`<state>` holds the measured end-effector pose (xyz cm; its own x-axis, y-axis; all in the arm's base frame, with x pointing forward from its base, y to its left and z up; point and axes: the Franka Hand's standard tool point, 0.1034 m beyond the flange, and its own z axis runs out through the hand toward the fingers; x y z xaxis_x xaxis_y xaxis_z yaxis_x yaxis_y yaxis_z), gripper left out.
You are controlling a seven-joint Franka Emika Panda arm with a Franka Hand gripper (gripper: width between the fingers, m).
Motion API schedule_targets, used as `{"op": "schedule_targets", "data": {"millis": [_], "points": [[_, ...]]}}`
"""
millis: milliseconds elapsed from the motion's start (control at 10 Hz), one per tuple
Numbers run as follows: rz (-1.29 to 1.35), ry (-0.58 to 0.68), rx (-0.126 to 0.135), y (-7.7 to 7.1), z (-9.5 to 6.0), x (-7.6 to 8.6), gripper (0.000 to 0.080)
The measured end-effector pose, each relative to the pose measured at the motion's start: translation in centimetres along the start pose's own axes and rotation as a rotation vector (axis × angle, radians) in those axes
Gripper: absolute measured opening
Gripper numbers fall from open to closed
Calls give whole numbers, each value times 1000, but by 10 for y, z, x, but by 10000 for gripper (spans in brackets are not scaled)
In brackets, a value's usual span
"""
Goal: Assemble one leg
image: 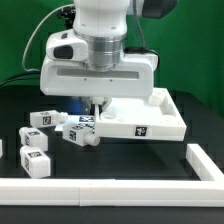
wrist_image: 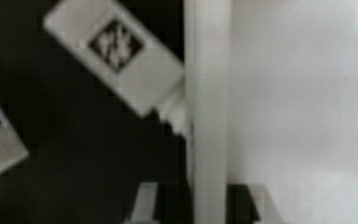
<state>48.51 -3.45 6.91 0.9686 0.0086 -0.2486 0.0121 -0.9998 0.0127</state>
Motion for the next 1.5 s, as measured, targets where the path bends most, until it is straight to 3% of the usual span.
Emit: {"op": "schedule_targets", "data": {"millis": [400,500,600,700,800,1500], "points": [[1,-11,-1,1,3,0,54],[7,-30,-4,4,1,13,54],[5,-28,-16,7,-4,39,54],[-1,-12,-30,7,-3,60,54],[-5,-13,-39,6,4,70,54],[0,-22,-46,1,17,74,54]]}}
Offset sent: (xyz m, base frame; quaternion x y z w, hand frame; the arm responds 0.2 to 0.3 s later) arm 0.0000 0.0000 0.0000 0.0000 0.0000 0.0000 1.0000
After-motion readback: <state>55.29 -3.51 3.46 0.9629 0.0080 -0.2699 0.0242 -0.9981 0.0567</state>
